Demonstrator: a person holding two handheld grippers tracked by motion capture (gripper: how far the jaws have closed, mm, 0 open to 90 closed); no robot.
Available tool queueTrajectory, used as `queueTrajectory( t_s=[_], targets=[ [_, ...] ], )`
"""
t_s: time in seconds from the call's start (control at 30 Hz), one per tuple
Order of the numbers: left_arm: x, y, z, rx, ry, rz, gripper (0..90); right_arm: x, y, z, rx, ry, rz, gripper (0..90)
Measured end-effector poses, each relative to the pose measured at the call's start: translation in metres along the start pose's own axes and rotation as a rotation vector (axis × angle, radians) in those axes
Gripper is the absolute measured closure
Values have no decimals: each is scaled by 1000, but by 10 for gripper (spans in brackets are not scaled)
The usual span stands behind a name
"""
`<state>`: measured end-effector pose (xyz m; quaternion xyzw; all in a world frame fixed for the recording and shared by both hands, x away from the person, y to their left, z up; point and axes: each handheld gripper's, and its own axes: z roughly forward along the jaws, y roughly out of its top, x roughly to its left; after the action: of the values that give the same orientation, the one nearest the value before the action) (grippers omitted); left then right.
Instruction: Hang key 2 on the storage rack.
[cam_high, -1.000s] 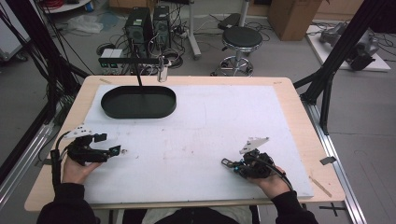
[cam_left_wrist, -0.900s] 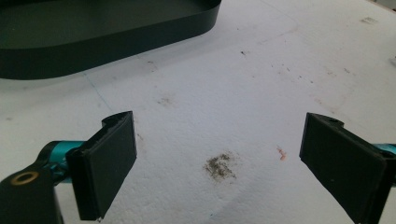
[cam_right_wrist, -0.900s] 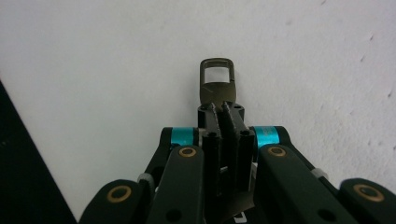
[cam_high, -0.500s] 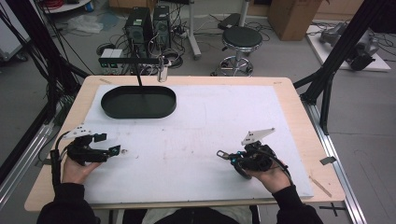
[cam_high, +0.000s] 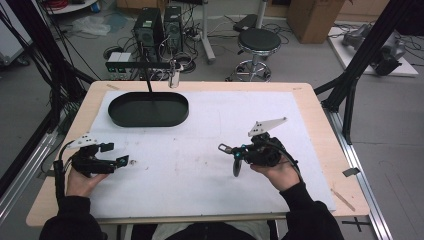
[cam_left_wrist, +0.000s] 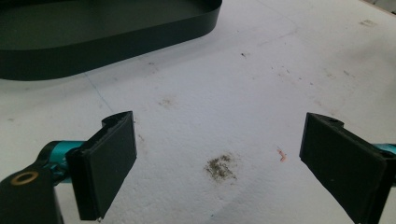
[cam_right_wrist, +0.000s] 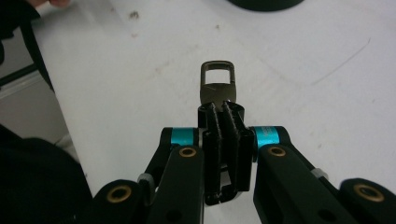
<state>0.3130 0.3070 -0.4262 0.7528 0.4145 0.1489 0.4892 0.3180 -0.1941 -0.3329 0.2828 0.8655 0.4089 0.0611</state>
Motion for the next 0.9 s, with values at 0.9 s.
queueTrajectory(
  t_s=[0.9],
  targets=[
    [1, 0, 0, -11, -3, -2, 113, -13, 101, 13, -80, 46, -1, 864]
  ],
)
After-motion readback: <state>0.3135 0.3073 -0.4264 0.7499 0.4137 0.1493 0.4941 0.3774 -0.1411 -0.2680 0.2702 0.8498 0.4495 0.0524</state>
